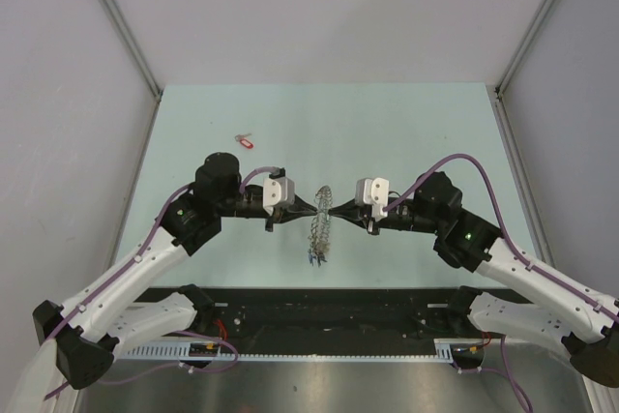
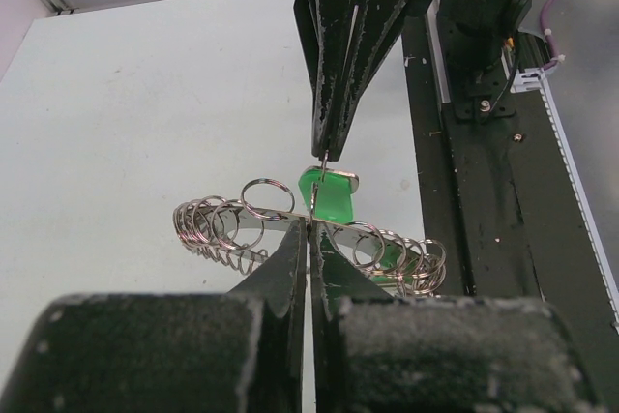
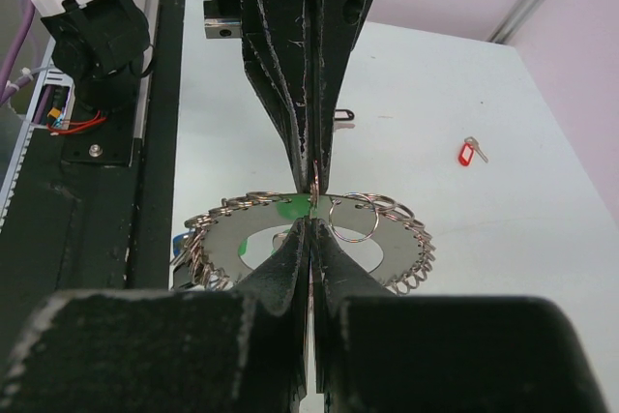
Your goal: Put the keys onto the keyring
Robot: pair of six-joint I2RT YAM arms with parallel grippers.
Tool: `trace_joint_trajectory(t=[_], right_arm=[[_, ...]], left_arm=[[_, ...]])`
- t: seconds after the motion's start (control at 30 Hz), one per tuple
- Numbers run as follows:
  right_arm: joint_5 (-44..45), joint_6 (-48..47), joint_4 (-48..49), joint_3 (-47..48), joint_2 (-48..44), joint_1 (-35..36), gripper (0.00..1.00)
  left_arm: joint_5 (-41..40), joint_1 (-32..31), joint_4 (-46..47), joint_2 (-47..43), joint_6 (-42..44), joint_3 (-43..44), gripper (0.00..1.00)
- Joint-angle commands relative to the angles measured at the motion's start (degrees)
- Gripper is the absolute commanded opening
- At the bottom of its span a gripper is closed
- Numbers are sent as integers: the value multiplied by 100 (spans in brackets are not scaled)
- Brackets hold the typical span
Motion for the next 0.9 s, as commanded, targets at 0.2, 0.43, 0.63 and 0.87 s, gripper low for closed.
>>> trace_joint_trajectory(t=[0.2,0.43,0.63,0.87], right_arm=[[106,112,426,-20,-86,26,0],[106,112,452,-20,-77,26,0],[-16,103,461,-20,-86,26,0],[-43,112,461,-20,-60,26,0]], left_arm=[[322,38,328,-109,-5,52,0],[331,38,336,-118,-13,61,0],[252,38,363,-126,-48,52,1],[199,38,398,-118,-66,35,1]])
